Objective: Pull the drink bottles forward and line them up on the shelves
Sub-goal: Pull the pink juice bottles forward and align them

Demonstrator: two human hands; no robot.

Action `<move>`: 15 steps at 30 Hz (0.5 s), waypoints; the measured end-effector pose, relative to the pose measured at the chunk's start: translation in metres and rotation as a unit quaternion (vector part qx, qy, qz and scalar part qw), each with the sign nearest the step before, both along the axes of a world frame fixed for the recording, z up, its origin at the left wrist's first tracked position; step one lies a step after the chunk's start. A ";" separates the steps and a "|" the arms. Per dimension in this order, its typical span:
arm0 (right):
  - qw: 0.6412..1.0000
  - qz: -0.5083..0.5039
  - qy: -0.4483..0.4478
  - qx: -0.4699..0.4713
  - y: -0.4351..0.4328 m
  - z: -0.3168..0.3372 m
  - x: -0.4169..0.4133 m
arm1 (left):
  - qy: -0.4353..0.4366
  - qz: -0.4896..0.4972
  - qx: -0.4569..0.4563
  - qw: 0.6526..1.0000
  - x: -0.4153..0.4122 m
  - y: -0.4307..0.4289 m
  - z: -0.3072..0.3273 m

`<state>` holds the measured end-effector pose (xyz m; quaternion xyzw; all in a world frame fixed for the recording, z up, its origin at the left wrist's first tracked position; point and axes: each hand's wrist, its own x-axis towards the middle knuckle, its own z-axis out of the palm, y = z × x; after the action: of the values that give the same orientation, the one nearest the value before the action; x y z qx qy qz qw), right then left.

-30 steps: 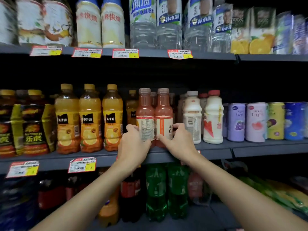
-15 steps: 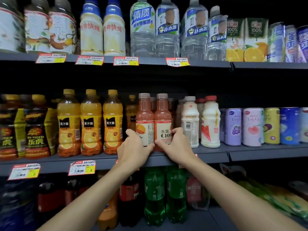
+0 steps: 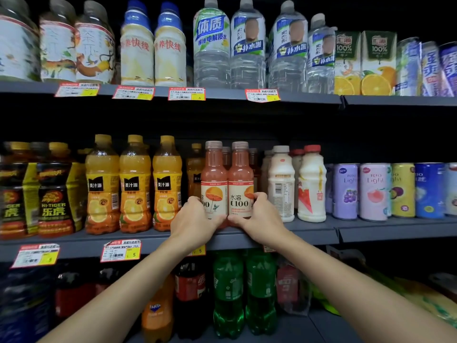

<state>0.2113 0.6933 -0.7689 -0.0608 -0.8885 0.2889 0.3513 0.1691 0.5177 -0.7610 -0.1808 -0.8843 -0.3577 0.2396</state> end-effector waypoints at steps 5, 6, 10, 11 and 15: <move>0.997 0.045 -0.061 -0.016 0.009 0.014 0.003 | -0.056 -0.071 0.010 0.996 -0.007 -0.006 0.002; 0.996 0.054 -0.069 -0.014 0.011 0.015 0.004 | -0.065 -0.086 0.028 0.994 -0.009 -0.008 0.001; 0.998 0.049 -0.049 -0.009 0.011 0.009 0.004 | -0.032 -0.064 0.057 0.996 -0.008 -0.008 -0.002; 0.998 0.043 -0.040 -0.010 0.009 0.007 0.003 | -0.021 -0.046 0.053 0.997 -0.006 -0.006 -0.003; 0.999 0.029 -0.033 0.002 0.007 0.008 0.003 | -0.011 0.020 -0.010 1.000 0.002 0.000 0.001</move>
<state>0.2142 0.7001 -0.7607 -0.0437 -0.9017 0.2952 0.3130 0.1714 0.5176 -0.7595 -0.1617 -0.8936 -0.3464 0.2352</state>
